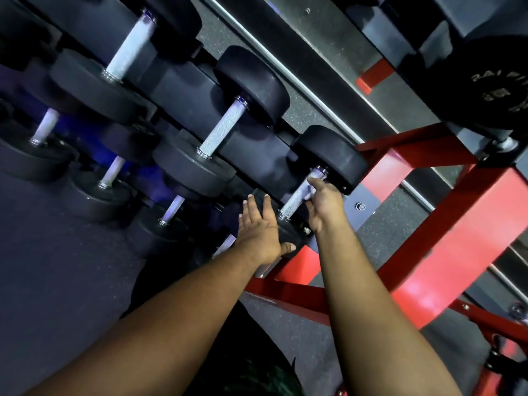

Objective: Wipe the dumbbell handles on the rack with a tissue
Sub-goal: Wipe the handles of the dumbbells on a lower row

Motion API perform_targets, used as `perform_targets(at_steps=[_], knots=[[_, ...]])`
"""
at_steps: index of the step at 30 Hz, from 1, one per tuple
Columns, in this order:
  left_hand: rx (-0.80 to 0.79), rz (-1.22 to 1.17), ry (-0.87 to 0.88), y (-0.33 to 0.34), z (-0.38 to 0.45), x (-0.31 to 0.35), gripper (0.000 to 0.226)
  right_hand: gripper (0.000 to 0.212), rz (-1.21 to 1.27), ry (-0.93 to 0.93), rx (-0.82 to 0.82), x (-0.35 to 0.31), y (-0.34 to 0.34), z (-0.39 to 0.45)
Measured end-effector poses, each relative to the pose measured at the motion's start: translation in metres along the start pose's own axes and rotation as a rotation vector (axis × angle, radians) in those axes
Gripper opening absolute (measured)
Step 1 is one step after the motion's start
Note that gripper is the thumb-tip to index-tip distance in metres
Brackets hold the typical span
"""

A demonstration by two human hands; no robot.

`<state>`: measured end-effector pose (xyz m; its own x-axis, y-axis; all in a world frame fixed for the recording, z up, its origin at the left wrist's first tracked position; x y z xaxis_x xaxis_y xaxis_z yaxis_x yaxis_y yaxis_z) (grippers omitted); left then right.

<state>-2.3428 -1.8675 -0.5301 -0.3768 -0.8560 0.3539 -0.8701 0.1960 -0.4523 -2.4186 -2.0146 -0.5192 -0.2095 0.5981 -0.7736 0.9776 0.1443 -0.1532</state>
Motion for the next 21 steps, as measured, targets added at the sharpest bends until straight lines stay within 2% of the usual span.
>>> perform_targets(at_steps=[1, 3, 4, 6, 11, 14, 16, 18, 19, 21], knots=[[0.005, -0.006, -0.001, 0.001, 0.000, -0.001, 0.136, 0.013, -0.016, -0.017, 0.007, 0.001, -0.001, -0.004], [0.013, -0.015, 0.006, 0.000, 0.000, 0.000, 0.136, 0.005, -0.024, -0.026, 0.036, 0.002, -0.003, -0.006], [0.012, -0.015, 0.007, 0.000, 0.000, 0.000, 0.137, 0.009, -0.024, -0.020, 0.046, 0.004, -0.001, -0.006], [0.005, -0.014, 0.005, 0.000, 0.000, 0.000, 0.137, 0.023, -0.039, 0.006, 0.000, 0.004, 0.008, -0.002], [-0.007, -0.006, 0.004, 0.001, 0.001, -0.001, 0.137, 0.010, -0.118, 0.023, -0.083, 0.025, -0.002, -0.002], [-0.001, -0.014, 0.007, 0.002, 0.001, -0.001, 0.137, 0.021, -0.163, 0.109, -0.154, 0.046, -0.005, -0.012], [0.002, -0.017, 0.002, 0.001, 0.002, -0.001, 0.138, 0.023, -0.094, 0.101, -0.135, 0.035, 0.000, -0.005], [-0.002, -0.013, -0.002, 0.001, 0.003, -0.001, 0.138, 0.024, 0.058, 0.043, -0.036, 0.018, 0.000, 0.015], [-0.005, -0.012, -0.004, 0.002, 0.003, -0.002, 0.138, 0.020, 0.075, -0.003, 0.002, 0.012, -0.003, 0.020], [0.000, -0.015, -0.002, 0.002, 0.002, -0.001, 0.138, 0.011, 0.001, -0.034, -0.024, 0.019, -0.002, 0.010]])
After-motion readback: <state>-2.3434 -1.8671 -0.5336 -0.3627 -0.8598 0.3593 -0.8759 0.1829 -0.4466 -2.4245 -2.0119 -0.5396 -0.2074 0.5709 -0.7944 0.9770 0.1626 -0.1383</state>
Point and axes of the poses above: each hand's wrist, its own z-axis towards the middle knuckle, its own y-axis out of the palm, x = y × z, the point moved 10 cm from there along z, towards the middle knuckle, and after that the axes turned 10 degrees about -y, right-handed, at the moved point
